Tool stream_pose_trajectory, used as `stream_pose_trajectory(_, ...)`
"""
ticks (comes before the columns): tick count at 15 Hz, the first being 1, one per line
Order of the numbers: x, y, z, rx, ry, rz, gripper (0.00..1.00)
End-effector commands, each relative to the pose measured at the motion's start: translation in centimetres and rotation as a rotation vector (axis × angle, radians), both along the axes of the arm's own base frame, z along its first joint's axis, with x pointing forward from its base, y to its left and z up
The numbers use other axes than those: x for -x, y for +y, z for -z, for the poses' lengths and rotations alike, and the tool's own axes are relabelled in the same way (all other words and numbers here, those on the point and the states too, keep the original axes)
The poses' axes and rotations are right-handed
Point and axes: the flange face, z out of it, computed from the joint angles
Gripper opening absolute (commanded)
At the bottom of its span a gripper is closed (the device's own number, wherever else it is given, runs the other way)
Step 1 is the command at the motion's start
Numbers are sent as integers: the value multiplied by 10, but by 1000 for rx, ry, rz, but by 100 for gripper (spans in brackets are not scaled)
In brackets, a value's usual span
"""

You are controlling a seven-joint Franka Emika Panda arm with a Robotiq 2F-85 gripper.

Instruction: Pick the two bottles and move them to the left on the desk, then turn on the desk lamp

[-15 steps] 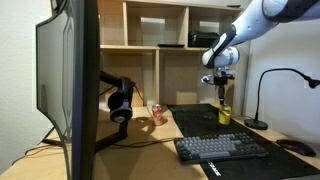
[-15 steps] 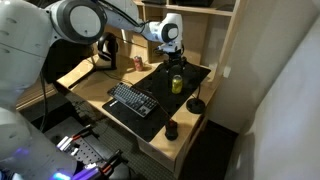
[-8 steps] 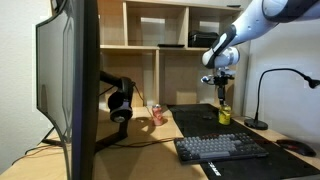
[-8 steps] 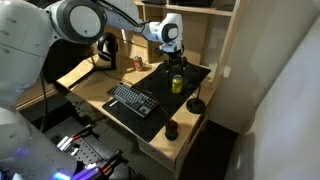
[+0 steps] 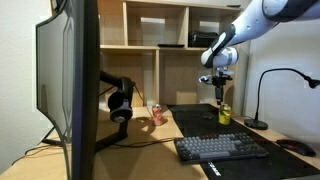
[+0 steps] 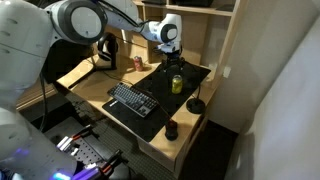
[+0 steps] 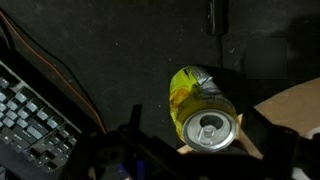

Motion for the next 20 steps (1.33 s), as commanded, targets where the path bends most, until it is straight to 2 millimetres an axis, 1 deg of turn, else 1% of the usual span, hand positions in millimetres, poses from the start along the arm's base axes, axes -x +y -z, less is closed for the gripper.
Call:
stream_pose_trajectory(1,-5,-4,-2,34,-58,125,100)
stream_pose_trajectory(4,-10,-5,-4,69,-124,235,100)
stream_pose_trajectory(7,-9,-8,-6,134,-139,332,100)
stream_pose_trajectory(8,-8,-7,-6,129,-130,359,100)
stream_pose_trajectory(9,-8,-8,-10,103,-118,318,100)
stream_pose_trajectory(12,-8,-6,-9,110,-124,350,100)
stream_pose_trajectory(13,-15,-2,-13,96,-128,348,100)
stream_pose_trajectory(14,-18,-5,-33,46,-136,352,100)
stream_pose_trajectory(15,-20,-10,-52,55,-185,367,100)
stream_pose_trajectory(16,-17,-23,-78,48,-212,381,100)
stream_pose_trajectory(18,-10,-46,-119,65,-250,398,100)
stream_pose_trajectory(19,-2,-56,-132,66,-224,396,100)
stream_pose_trajectory(20,7,-65,-140,51,-177,373,100)
